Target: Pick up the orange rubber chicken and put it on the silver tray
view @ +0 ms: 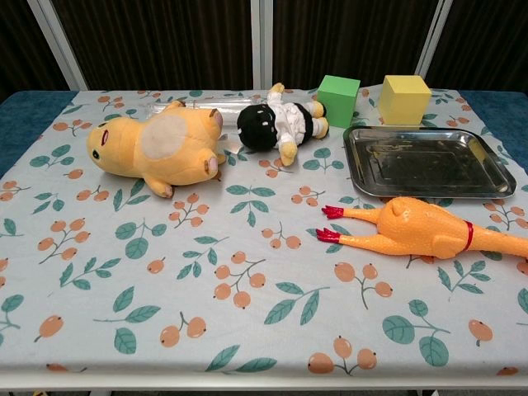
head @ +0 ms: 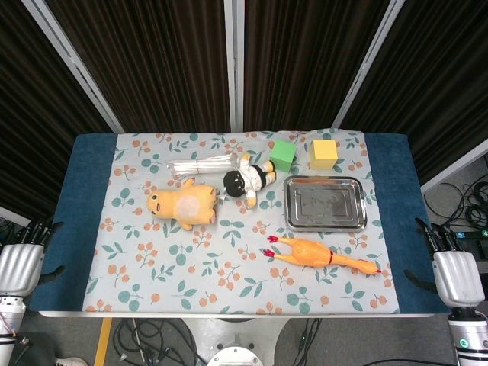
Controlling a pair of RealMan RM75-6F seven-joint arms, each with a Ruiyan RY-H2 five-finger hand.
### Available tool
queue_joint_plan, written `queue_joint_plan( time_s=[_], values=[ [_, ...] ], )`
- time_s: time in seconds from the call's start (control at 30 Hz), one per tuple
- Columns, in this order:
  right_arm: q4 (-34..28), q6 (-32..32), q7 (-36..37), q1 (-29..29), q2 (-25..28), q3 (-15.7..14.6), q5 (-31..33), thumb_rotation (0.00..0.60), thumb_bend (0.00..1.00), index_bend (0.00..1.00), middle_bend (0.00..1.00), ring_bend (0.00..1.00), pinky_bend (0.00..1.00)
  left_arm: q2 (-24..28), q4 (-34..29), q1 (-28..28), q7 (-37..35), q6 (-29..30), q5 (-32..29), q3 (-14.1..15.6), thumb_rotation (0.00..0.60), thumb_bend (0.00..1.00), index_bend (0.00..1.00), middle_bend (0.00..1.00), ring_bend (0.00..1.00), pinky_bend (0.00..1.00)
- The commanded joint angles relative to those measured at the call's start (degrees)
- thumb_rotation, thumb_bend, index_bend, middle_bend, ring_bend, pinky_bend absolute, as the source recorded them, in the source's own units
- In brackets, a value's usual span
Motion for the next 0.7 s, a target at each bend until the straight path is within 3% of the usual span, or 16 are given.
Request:
queue_joint_plan(
  time_s=[0.03,0.27,0.4,0.53,0.7],
  values=[
    [0.25,-0.07,0.03,-0.05,-0.09,-0.05,0.09,0.600,0.04,0.08,0.26,0.14,0.23,-0.32,0.22,0.24,0.10,0.35,-0.11,-0.09,0.600,0.00,0.24,0.21,0.13,0.24],
    [0.34,-2.00,-0.04,0.76,-0.33,-0.77,-0.58,0.600,0.04,0.09,0.28,0.18,0.31,-0.98,0.59,0.72,-0.72,1.66,0.58,-0.04,0.600,0.00,0.24,0.21,0.13,0.24],
    [1.05,-7.70,-0.92,2.94,-1.69,-2.36,-0.75,0.600,0.06,0.14,0.32,0.21,0.31,-1.45,0.86,1.15,-1.17,2.69,0.86,-0.12,0.600,0.00,0.24,0.21,0.13,0.24],
    [4.03,-15.73,-2.84,6.35,-5.53,-3.35,0.79,0.600,0.06,0.19,0.34,0.22,0.33,-1.56,1.22,1.38,-1.99,2.74,1.11,0.18,0.600,0.00,0.24,0.21,0.13,0.24],
    [10.15,-20.71,-3.63,9.52,-12.12,-2.53,2.56,0.600,0.06,0.27,0.33,0.22,0.33,-1.66,1.66,1.61,-3.09,2.77,1.12,0.29,0.600,0.00,0.24,0.21,0.13,0.24]
  ],
)
